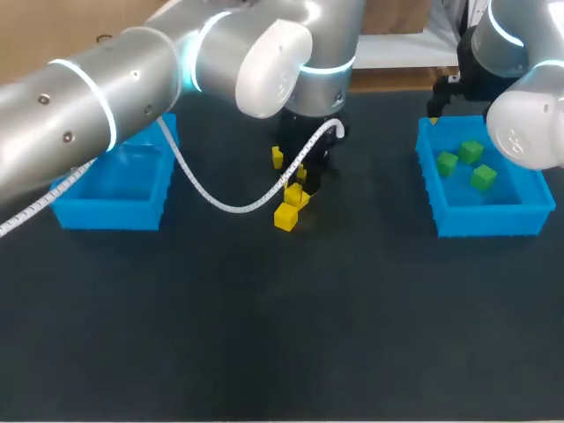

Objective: Put the green cubes in the right bin and the yellow cubes in the left bin.

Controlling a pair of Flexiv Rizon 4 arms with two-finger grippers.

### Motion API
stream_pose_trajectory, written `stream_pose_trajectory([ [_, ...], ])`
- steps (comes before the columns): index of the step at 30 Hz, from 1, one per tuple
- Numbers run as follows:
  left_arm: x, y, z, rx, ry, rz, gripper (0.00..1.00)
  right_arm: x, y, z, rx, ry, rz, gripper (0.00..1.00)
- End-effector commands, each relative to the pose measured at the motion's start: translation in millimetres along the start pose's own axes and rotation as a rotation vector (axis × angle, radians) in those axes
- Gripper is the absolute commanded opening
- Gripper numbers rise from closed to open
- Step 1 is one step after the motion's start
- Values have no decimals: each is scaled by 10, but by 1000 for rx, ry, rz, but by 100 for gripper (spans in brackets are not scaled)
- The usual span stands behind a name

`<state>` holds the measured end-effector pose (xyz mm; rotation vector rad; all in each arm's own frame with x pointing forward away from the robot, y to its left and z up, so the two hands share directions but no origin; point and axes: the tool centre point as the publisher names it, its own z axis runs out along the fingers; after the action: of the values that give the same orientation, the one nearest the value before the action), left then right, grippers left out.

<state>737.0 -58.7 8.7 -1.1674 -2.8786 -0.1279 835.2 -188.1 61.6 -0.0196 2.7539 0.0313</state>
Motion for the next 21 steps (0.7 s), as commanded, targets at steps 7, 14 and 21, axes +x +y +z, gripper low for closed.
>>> stream_pose_trajectory([
  [7, 399, 729, -703, -76, -164, -171, 0, 15, 0, -6, 2, -4, 1, 100],
  [14, 961, 1348, -1084, -119, -224, -365, 0, 15, 0, -6, 2, -4, 1, 100],
  [21, 1557, 1762, -1093, -151, -202, -525, 0, 15, 0, -6, 2, -4, 1, 100],
])
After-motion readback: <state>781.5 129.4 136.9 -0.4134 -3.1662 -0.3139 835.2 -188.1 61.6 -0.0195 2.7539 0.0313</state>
